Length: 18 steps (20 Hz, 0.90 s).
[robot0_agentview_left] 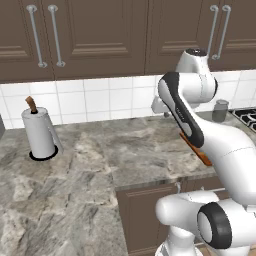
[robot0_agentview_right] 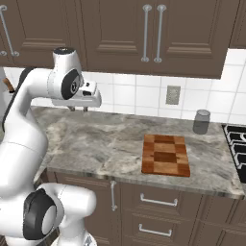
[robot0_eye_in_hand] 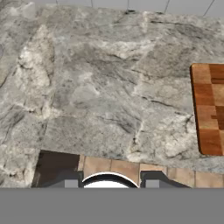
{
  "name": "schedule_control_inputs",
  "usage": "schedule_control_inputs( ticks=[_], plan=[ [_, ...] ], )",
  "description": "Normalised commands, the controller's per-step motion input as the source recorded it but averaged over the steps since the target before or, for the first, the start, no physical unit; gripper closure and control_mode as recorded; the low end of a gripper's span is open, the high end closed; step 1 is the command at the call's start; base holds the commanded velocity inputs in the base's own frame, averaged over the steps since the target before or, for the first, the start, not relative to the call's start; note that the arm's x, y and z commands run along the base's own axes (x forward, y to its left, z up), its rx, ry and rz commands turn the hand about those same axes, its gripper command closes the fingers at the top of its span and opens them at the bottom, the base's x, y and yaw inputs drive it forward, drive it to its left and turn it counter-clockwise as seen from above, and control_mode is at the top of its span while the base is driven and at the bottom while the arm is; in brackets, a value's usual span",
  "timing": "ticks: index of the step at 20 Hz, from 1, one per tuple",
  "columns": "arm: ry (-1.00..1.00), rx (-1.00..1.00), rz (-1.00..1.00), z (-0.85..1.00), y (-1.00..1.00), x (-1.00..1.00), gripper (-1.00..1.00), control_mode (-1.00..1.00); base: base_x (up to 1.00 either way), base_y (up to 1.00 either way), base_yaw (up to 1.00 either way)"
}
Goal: Open the drawer on the right and place the cutting tools on the cutting board.
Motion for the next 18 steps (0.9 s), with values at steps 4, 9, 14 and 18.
schedule_control_inputs(
  ticks=[4,9,14,18],
  plan=[
    [0.0,0.01,-0.01,-0.01,-0.11,-0.1,-1.0,-1.0,0.0,0.0,0.0],
    [-0.06,0.2,-0.18,-0.07,-0.89,-0.56,-1.0,-1.0,0.0,0.0,0.0],
    [-0.03,0.33,-0.27,-0.16,-1.0,-0.69,-1.0,-1.0,0.0,0.0,0.0],
    [-0.01,0.32,-0.27,-0.35,-0.96,-0.7,-1.0,-1.0,0.0,0.0,0.0]
  ],
)
